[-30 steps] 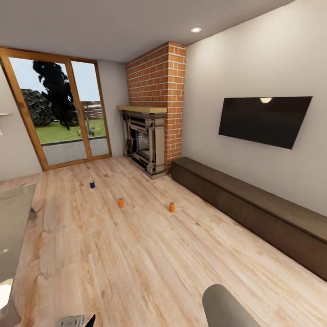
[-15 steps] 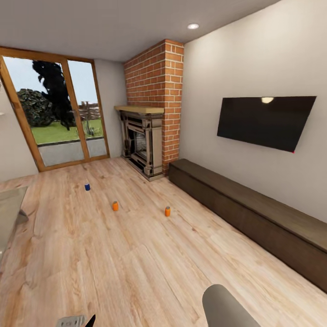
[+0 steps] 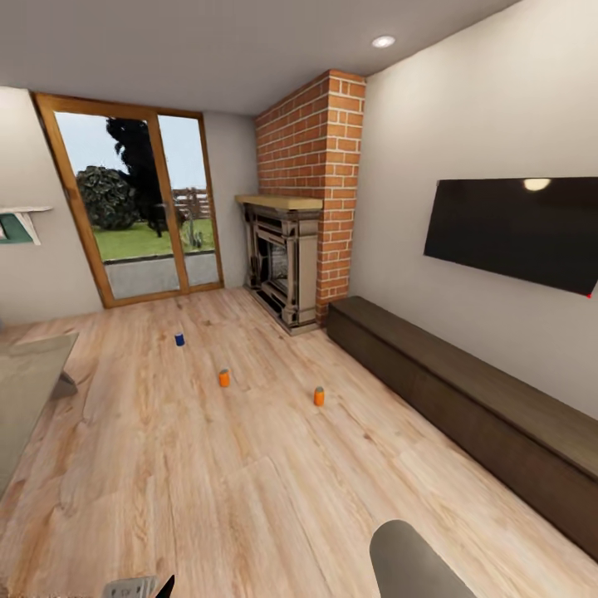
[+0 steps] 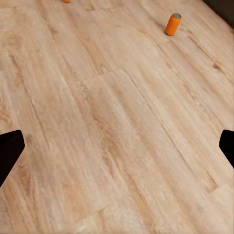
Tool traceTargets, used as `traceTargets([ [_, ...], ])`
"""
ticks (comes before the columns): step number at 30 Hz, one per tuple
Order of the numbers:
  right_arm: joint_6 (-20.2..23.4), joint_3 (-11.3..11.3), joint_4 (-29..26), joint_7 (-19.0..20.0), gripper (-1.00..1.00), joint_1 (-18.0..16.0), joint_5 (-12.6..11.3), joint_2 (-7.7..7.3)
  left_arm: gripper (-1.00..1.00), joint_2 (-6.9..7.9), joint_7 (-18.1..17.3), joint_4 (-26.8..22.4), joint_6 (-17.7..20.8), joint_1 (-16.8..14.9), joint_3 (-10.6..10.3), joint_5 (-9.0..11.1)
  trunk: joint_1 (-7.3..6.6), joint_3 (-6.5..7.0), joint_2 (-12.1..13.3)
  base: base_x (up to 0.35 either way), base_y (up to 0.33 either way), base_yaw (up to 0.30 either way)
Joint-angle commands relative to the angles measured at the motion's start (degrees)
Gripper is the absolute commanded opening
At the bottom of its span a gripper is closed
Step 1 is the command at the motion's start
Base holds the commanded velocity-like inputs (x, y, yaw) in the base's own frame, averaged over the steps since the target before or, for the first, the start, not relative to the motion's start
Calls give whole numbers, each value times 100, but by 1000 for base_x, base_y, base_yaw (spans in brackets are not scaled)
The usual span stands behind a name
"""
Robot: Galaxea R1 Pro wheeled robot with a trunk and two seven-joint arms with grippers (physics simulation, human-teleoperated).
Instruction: Put the three can of soda from the living room inside the tash can in the kitchen.
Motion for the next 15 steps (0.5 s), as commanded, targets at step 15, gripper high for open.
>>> traceTargets([
  [15,1,-10,-3,20,-100,-1,-32,28,100,0,1,0,0,1,0,0,0,36,0,202,-269,240],
])
